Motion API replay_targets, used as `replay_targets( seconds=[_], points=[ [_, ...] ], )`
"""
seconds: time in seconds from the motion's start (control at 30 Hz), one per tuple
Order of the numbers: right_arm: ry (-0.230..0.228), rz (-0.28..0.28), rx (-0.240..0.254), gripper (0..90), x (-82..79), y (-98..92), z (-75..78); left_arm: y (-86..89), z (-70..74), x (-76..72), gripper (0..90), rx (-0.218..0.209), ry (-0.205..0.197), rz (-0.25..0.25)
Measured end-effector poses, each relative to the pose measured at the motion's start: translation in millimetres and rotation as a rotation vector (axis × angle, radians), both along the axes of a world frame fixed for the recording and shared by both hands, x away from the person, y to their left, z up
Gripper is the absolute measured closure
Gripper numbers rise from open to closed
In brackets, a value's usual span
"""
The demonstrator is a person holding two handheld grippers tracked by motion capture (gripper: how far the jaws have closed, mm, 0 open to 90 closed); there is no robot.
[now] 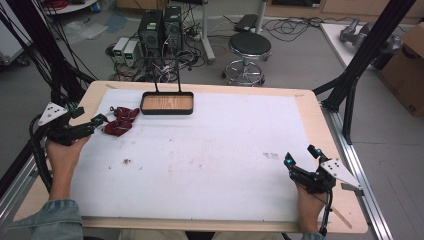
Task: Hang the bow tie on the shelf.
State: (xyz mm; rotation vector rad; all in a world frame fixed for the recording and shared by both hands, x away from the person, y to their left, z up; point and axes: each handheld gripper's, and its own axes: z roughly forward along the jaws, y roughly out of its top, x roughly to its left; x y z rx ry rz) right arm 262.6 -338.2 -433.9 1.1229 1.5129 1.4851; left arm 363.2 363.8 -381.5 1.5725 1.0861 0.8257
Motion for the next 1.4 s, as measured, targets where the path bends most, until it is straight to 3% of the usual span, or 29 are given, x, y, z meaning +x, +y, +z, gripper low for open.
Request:
replay_targets(
  seconds=[0.9,1.1,1.4],
  points=[
    [0.009,0.009,-0.010,11.5,1.8,1.7,-0.7,-4.2,-0.9,-0.6,25.9,0.005,-0.008,-0.009],
    [0.012,0.011,-0.012,11.5,1.8,2.6,-0.8,-8.0,-6.4,8.7,27.2,-0.001,-0.011,-0.012],
    [0.018,0.013,-0.021,11.5,2.0,3.8,-1.1,-19.6,-23.7,36.8,32.6,-0.023,0.007,-0.012]
  ],
)
